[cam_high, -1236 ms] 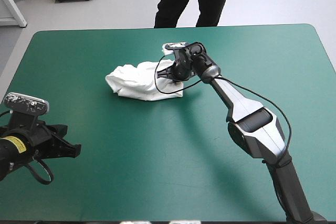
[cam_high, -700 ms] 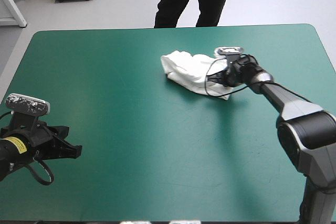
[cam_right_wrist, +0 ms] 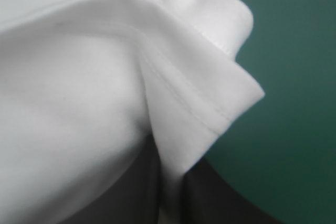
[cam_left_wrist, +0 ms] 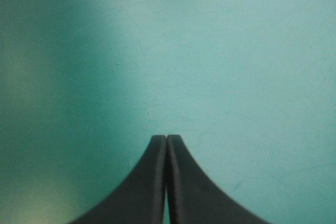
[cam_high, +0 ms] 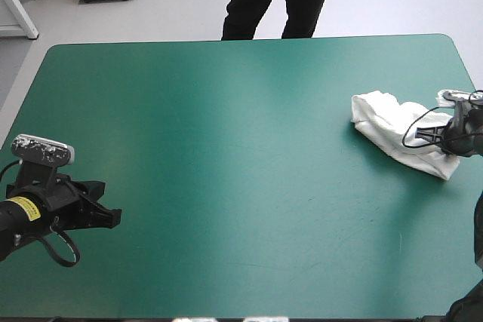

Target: Fold the cloth

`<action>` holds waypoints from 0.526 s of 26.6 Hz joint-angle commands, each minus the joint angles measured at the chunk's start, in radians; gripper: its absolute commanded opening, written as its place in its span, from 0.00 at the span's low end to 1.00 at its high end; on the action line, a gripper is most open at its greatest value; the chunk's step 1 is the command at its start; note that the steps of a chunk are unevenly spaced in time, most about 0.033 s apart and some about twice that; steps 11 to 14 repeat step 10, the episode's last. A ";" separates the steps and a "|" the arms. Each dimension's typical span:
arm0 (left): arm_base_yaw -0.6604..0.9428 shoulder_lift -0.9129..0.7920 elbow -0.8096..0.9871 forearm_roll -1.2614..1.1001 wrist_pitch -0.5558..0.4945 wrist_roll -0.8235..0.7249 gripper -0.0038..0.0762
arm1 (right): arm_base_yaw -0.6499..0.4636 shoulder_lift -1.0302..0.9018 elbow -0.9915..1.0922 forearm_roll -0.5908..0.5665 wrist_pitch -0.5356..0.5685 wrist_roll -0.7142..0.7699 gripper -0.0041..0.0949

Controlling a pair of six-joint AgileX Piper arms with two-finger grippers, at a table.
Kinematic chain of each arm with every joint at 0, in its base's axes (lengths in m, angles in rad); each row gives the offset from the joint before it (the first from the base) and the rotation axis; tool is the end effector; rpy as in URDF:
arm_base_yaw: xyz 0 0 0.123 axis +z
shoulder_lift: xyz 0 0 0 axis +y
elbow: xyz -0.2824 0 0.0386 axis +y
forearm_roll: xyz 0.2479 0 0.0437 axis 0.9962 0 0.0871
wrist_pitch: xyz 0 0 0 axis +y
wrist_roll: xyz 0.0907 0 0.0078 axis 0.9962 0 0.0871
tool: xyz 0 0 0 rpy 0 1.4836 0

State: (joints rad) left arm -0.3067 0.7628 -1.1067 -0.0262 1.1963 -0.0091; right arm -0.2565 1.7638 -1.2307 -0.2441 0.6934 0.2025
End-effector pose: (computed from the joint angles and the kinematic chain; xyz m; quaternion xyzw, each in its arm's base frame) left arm 0.1011 -0.0343 0.4076 0.1367 0.9097 -0.0746 0.3850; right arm 0.3509 -0.1066 0.2232 0.1477 0.9611 -0.1018 0.2098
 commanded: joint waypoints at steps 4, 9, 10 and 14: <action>0.000 0.002 -0.023 -0.027 -0.084 -0.008 0.04 | -0.046 -0.054 -0.020 -0.016 -0.005 -0.022 0.02; 0.000 0.002 -0.023 -0.033 -0.096 -0.008 0.04 | -0.046 -0.054 -0.026 -0.011 0.014 -0.038 0.21; 0.000 0.002 -0.023 -0.033 -0.096 -0.008 0.04 | -0.046 -0.054 -0.031 -0.009 0.025 -0.038 0.28; 0.000 0.002 -0.023 -0.033 -0.096 -0.008 0.04 | -0.046 -0.054 -0.031 -0.009 0.025 -0.038 0.28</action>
